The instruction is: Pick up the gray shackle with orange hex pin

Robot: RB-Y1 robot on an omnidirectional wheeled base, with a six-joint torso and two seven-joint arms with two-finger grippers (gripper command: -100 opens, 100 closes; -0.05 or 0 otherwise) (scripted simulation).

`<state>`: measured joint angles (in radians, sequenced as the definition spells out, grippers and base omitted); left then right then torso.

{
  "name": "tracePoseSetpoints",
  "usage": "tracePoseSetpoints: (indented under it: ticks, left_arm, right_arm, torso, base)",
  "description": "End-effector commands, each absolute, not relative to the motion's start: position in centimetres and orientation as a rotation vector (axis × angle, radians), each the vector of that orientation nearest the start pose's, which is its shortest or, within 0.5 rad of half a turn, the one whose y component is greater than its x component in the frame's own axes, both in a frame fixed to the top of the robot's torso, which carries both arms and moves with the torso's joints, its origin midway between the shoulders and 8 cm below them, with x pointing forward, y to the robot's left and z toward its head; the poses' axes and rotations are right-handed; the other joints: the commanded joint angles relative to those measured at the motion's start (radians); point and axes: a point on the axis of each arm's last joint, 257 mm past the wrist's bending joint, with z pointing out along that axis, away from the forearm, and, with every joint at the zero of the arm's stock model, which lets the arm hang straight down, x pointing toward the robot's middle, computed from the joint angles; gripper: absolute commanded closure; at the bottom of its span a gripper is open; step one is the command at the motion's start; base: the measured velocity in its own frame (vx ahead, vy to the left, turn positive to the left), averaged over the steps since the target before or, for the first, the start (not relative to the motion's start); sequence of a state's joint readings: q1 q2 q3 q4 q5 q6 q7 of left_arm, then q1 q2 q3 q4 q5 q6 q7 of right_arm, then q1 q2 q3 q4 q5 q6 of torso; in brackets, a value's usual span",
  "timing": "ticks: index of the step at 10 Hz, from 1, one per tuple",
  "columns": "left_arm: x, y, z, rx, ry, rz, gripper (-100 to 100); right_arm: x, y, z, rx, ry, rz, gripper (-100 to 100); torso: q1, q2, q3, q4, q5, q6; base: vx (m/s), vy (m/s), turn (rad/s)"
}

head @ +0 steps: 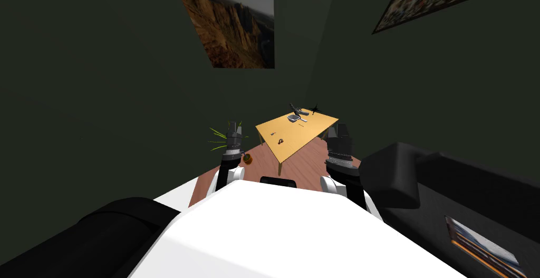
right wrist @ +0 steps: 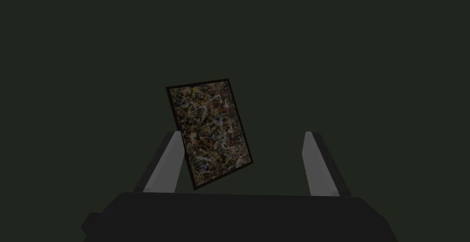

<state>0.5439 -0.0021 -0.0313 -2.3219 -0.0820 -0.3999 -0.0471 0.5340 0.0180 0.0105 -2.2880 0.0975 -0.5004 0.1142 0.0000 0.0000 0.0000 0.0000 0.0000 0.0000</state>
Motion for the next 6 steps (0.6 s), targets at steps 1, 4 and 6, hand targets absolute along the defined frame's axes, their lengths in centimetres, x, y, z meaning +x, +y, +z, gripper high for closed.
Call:
tracePoseSetpoints:
  ticks: [1,4,6]
  left_arm:
    - [35.1,26.8,0.9,-0.671,0.737,-1.197,0]
    - [35.1,26.8,0.9,-0.671,0.736,-1.197,0]
    - [35.1,26.8,0.9,-0.671,0.736,-1.197,0]
  right_arm:
    - [34.4,-26.5,0.9,0.565,0.745,1.117,-100]
    - [35.0,-25.5,-2.2,0.535,0.883,1.068,-100]
    - [35.3,-24.9,-5.2,0.519,1.0,1.015,-100]
  torso:
    - [0.0,0.0,0.0,0.0,0.0,0.0]
    - [0.004,0.002,0.001,0.0,0.001,0.0]
    - [0.007,0.001,0.001,0.0,0.002,0.0]
  base:
    - [-0.008,0.023,0.021]
    - [-0.021,0.068,0.034]
    - [-0.013,0.125,0.056]
